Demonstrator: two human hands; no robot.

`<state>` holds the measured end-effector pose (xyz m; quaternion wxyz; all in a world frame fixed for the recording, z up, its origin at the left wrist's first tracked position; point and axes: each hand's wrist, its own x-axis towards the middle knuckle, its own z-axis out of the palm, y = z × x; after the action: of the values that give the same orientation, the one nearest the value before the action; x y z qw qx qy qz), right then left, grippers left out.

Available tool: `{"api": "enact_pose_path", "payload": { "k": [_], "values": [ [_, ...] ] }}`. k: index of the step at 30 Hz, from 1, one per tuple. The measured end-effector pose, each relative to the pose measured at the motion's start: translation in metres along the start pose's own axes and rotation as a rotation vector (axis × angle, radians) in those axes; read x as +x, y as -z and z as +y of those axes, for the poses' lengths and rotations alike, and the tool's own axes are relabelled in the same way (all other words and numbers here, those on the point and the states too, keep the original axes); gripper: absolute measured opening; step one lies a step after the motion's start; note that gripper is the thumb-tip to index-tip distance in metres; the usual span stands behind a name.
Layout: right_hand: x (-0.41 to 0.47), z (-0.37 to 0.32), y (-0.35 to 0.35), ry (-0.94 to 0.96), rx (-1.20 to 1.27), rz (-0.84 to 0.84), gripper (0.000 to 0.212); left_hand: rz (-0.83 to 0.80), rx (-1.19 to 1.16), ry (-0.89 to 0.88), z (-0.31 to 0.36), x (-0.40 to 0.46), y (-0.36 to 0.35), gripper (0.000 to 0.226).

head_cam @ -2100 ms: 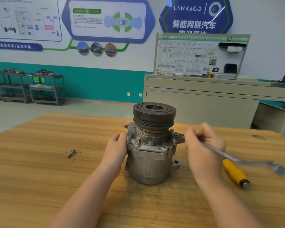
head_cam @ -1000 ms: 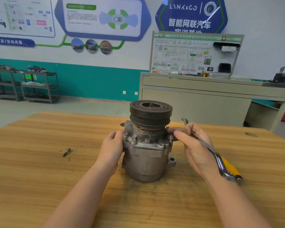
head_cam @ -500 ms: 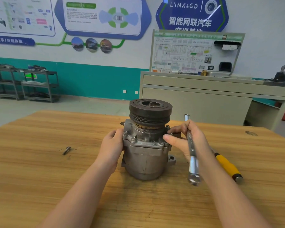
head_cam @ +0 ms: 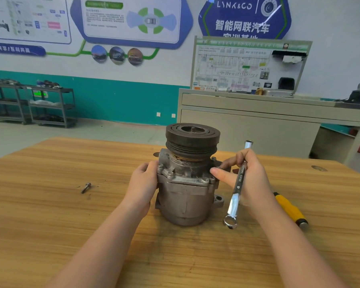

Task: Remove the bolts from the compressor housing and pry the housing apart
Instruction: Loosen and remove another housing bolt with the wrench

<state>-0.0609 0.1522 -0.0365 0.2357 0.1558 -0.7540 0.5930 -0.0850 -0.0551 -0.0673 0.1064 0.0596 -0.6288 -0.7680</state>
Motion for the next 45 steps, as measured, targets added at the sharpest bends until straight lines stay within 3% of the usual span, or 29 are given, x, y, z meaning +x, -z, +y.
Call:
{"api": "enact_pose_path", "payload": {
  "k": [17,45],
  "values": [
    [0.007,0.006,0.000,0.060,-0.100,-0.076,0.046,-0.002,-0.011,-0.002,0.000,-0.001,0.000,0.025],
    [0.005,0.009,0.004,0.062,-0.075,-0.015,0.051,0.006,0.005,-0.003,-0.001,0.000,0.000,0.025]
  ]
}}
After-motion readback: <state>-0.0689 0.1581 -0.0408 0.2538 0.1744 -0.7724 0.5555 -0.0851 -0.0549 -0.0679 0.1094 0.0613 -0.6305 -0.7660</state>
